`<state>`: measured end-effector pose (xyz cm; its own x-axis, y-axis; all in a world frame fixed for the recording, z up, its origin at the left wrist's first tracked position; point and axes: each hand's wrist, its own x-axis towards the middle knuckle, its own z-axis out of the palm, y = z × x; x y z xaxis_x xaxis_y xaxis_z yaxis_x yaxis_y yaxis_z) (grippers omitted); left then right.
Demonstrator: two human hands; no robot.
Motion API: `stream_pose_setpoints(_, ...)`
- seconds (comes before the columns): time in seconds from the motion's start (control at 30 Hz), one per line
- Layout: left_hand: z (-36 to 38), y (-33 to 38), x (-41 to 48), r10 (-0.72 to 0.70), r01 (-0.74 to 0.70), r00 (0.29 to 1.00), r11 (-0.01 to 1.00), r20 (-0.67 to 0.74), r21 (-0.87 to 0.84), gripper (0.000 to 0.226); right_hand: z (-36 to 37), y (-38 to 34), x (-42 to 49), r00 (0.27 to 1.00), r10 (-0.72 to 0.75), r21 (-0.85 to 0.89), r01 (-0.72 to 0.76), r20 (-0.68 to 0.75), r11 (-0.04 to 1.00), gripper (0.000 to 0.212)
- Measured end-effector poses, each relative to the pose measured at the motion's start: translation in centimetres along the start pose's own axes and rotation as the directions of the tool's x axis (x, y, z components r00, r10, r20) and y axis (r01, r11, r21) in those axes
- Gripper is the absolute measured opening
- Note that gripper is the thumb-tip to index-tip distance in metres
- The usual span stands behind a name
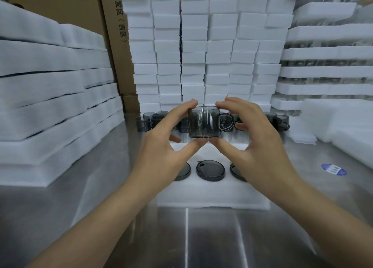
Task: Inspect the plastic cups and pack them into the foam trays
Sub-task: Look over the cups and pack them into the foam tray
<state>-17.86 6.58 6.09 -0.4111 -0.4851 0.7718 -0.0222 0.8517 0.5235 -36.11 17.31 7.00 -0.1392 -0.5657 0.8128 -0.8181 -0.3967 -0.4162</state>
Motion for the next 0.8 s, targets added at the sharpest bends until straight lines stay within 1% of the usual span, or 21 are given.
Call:
stream_pose_setpoints(0.13,0.05,-0.5,-0.11,-0.036,0.035,0.999,0.998,0.011,0.057,0.073,-0.15,-0.02,-0.03,1.0,0.006,-0.052,-0.006,0.009,0.999,0.056)
stream_pose_setpoints(0.23,-0.08,-0.56,-0.06,0.013,-0.015,1.0,0.991,0.017,0.13,0.075,-0.04,0.12,-0.23,1.0,-0.017,-0.097,0.018,0.013,0.995,0.057)
stream_pose_setpoints(0.33,-0.21,-0.42,0.01,0.074,-0.08,0.997,0.979,0.035,0.188,0.069,0.13,0.12,-0.36,0.998,-0.05,-0.114,0.052,0.023,0.992,0.059)
stream_pose_setpoints(0.4,-0.21,-0.38,0.0,0.081,-0.088,0.996,0.972,0.043,0.217,0.064,0.24,0.06,-0.4,0.997,-0.074,-0.103,0.077,0.03,0.992,0.059)
stream_pose_setpoints(0.5,-0.32,-0.38,0.0,0.022,-0.028,0.999,0.986,0.036,0.167,0.06,0.21,0.06,-0.33,0.995,-0.092,-0.098,0.094,0.031,0.991,0.063)
stream_pose_setpoints(0.57,-0.35,-0.34,0.1,-0.027,0.022,0.998,0.996,0.049,0.085,0.058,0.01,0.22,-0.21,0.997,-0.071,-0.115,0.075,0.038,0.991,0.066)
stream_pose_setpoints(0.67,-0.35,-0.28,0.34,-0.102,0.11,0.988,0.992,0.118,-0.063,0.056,-0.3,0.6,-0.1,0.998,-0.042,-0.144,0.049,0.052,0.988,0.063)
stream_pose_setpoints(0.73,-0.4,-0.4,0.46,-0.132,0.144,0.978,0.987,0.16,-0.07,0.057,-0.38,0.78,-0.13,0.998,-0.039,-0.155,0.047,0.054,0.987,0.06)
stream_pose_setpoints(0.8,-0.38,-0.53,0.4,-0.139,0.143,0.976,0.99,0.169,-0.016,0.063,-0.32,0.84,-0.17,0.998,-0.036,-0.165,0.044,0.053,0.985,0.06)
